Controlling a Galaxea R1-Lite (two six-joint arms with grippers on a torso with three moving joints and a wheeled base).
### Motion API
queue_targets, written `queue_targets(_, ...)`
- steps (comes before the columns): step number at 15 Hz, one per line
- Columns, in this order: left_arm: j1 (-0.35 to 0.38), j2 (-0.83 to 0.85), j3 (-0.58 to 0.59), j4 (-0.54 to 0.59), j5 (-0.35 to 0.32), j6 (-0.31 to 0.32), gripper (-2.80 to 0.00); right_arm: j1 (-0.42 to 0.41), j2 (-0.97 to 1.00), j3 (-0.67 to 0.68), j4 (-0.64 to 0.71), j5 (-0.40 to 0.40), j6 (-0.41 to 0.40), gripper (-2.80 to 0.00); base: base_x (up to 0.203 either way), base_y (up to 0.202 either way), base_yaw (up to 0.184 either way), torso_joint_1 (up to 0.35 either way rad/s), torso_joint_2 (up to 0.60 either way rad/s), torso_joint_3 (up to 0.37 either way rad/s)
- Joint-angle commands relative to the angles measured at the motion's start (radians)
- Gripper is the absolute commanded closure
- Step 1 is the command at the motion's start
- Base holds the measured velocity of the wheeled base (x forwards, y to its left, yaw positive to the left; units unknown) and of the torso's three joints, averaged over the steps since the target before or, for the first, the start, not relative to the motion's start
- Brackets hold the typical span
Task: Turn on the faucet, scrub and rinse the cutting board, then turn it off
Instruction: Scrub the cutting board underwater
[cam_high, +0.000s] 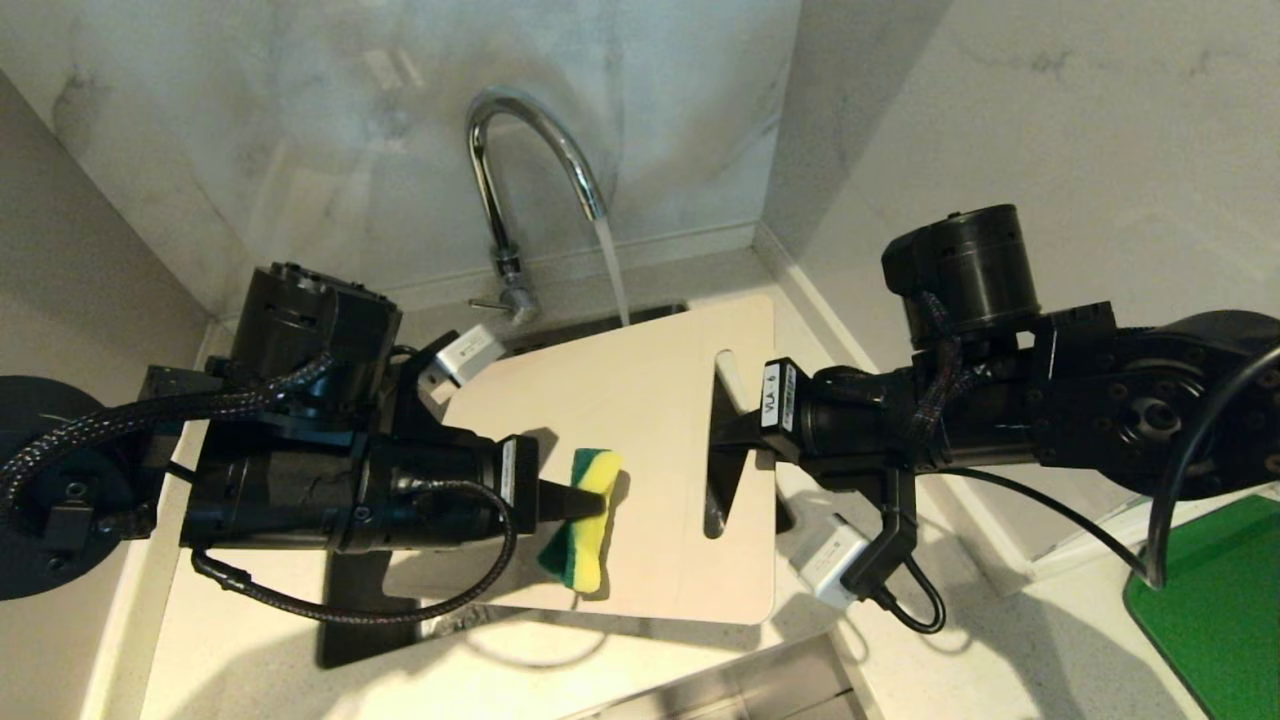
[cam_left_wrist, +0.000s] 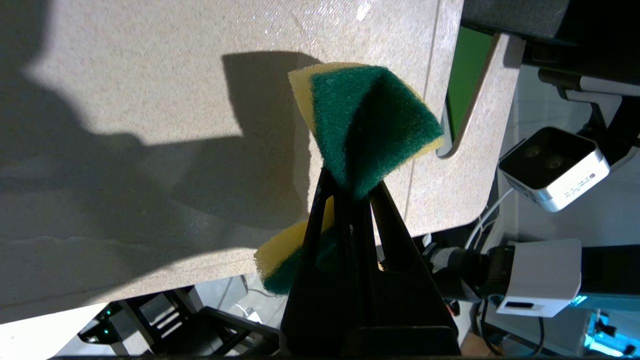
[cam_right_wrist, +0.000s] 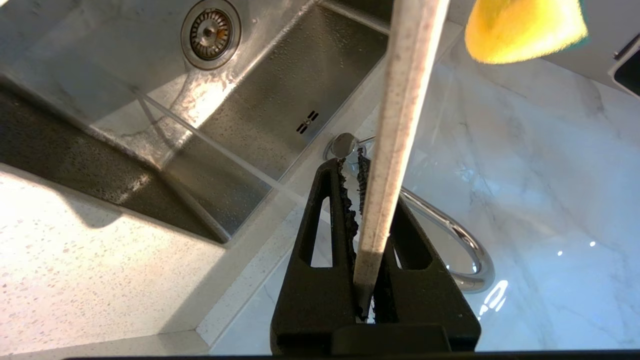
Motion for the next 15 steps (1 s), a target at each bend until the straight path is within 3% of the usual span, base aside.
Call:
queue_targets(1,-0.008,0.004,0.009,-0.002,0.009,-0.004,0.00,0.000,-0.003,0.001,0.000,0.002,-0.012,0.00,0.000,0.000,0.000,0.000,0.00,0.000)
queue_targets(6,0.061,0.008,0.127,-0.021,0.005,0.000,0.00,0.000,-0.007,0.005,0.000,0.002,-0.009,0.00,0.000,0.000,0.000,0.000,0.00,0.000)
queue_targets(9,0.112,0.008,0.226,-0.108,0.001,0.001,0.00,0.000,-0.011,0.008,0.000,0.002,-0.009,0.00,0.000,0.000,0.000,0.000,0.00,0.000)
queue_targets(15,0.285,0.034,0.380,-0.259,-0.046,0.023,0.00,0.000,-0.020,0.011,0.000,0.001,-0.008,0.00,0.000,0.000,0.000,0.000,0.00,0.000)
